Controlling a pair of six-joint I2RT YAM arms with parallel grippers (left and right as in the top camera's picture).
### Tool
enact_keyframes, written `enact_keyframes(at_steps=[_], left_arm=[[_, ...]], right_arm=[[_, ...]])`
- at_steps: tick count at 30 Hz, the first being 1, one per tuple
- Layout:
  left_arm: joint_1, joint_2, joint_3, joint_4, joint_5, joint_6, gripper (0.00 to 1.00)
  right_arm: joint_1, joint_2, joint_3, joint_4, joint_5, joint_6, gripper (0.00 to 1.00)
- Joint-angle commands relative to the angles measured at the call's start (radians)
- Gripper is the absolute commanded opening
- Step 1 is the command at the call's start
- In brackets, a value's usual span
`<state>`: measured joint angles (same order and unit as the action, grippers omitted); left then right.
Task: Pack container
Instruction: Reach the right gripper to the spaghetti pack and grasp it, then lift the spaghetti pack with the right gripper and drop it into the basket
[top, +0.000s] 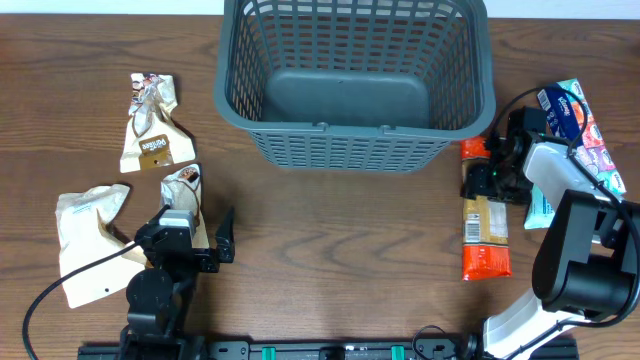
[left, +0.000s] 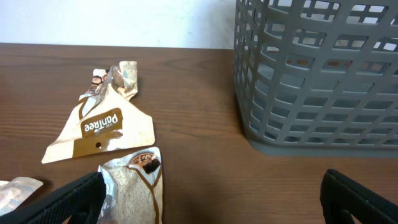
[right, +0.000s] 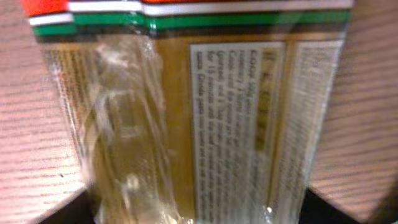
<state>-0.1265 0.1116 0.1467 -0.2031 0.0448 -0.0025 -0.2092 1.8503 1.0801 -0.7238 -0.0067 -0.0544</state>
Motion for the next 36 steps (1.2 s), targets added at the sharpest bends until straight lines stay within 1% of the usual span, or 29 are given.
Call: enact_keyframes(at_steps=[1,4,6,10,13,21,26,31,33,36], left_arm=[[-0.003,0.004,0.026,0.002,-0.013,0.009,0.99],[-0.003,0.004,0.026,0.002,-0.013,0.009,0.99],[-0.003,0.004,0.026,0.002,-0.013,0.009,0.99],[-0.003,0.004,0.026,0.002,-0.012,0.009,0.99],[-0.003,0.004,0.026,0.002,-0.012,0.009,0.99],[-0.003,0.004,0.026,0.001,-0.012,0.009,0.99],[-0.003,0.004,0.026,0.001,-0.012,0.009,0.99],[-0.003,0.004,0.026,-0.007,-0.012,0.008,0.99],[-0.003,0.004,0.026,-0.011,-0.012,0.009,0.99],[-0.003,0.004,0.026,-0.021,-0.012,0.009,0.98]], right_arm=[[-0.007,0.065,-0.023,0.01,-0.009,0.009,0.42],[-0.007,0.065,-0.023,0.011,-0.009,0.014,0.22],[-0.007,0.065,-0.021,0.013,-0.009,0.017,0.01],[-0.007,0.057,0.011,-0.021,-0.01,0.044,0.01],[-0.007,0.033,0.069,-0.064,-0.013,0.054,0.01],[-0.007,-0.119,0.38,-0.216,-0.013,0.053,0.01],[-0.007,-0.248,0.579,-0.228,-0.013,0.054,0.01],[0.006,-0.355,0.74,-0.219,-0.018,0.05,0.01],[0.024,-0.386,0.786,-0.198,-0.054,0.006,0.01],[0.071,-0.424,0.84,-0.15,-0.146,-0.102,0.01]])
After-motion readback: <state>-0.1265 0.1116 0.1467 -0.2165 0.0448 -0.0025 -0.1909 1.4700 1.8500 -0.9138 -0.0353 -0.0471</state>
